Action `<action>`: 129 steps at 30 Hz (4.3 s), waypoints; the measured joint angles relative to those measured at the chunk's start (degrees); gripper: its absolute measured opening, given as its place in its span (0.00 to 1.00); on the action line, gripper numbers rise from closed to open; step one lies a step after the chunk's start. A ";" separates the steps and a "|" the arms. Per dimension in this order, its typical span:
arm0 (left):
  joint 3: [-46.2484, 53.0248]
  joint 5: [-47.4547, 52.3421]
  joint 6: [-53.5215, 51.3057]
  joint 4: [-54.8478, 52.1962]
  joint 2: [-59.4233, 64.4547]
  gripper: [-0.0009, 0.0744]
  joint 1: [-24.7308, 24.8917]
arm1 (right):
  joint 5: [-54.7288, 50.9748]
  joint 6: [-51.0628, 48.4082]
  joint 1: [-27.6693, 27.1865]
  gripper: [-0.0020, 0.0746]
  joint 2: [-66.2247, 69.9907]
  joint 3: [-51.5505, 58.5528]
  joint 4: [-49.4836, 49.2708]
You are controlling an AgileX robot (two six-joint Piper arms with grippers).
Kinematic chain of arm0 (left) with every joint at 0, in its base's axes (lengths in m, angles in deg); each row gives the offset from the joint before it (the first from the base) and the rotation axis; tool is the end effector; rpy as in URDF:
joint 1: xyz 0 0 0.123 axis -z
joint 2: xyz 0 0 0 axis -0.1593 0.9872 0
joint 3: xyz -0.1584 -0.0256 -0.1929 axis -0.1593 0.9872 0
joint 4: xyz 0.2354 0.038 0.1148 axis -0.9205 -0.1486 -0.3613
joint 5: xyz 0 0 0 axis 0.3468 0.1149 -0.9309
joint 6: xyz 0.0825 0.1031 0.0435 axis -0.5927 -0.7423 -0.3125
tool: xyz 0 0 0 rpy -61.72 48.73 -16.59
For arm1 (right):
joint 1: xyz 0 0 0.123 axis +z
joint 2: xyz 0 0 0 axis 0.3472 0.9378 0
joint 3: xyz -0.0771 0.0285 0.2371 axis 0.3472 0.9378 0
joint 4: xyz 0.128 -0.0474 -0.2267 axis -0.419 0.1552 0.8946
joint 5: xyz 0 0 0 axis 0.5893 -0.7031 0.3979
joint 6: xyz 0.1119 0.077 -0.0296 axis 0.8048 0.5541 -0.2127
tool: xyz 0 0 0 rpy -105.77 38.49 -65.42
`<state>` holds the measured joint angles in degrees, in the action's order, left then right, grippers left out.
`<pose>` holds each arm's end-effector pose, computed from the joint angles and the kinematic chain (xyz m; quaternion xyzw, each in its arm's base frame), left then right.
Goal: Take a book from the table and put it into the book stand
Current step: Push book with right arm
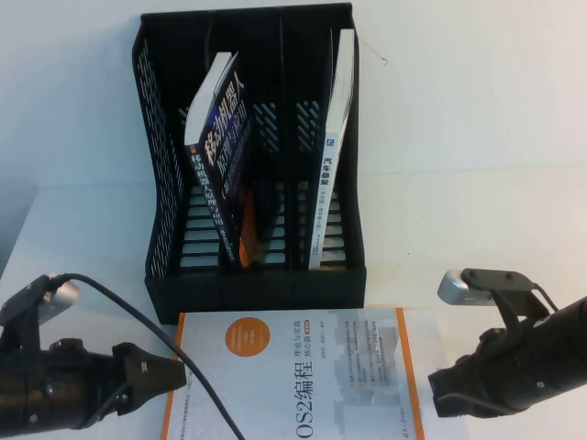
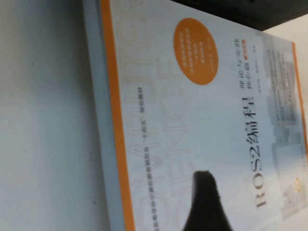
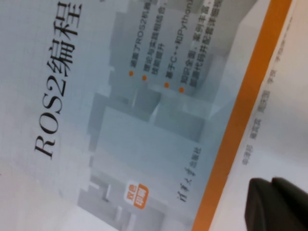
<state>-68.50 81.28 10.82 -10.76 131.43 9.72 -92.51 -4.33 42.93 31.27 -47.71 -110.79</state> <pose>0.2340 -0.0918 0.1249 -0.0346 0.8990 -0.3690 0.2332 0.2562 0.1603 0.0697 -0.1135 0.9580 0.2288 0.1301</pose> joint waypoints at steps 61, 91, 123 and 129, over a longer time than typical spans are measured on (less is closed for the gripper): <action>-14.23 6.09 4.22 -5.04 32.61 0.32 -0.10 | -0.27 0.14 0.00 0.02 0.82 -0.09 -2.40; -14.27 7.44 4.66 -4.38 32.74 0.51 -0.10 | 3.75 2.02 -0.75 0.02 3.17 -0.09 -2.43; -14.36 7.09 3.49 -6.39 32.74 0.27 -0.42 | 6.36 -14.62 0.78 0.03 7.09 -0.09 -21.13; -14.36 8.82 1.80 -5.73 32.74 0.27 -0.81 | 6.50 -14.99 0.78 0.03 7.09 -0.09 -21.13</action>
<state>-82.86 90.10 12.62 -16.49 164.17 8.91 -86.01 -19.32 43.71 38.36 -47.80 -131.92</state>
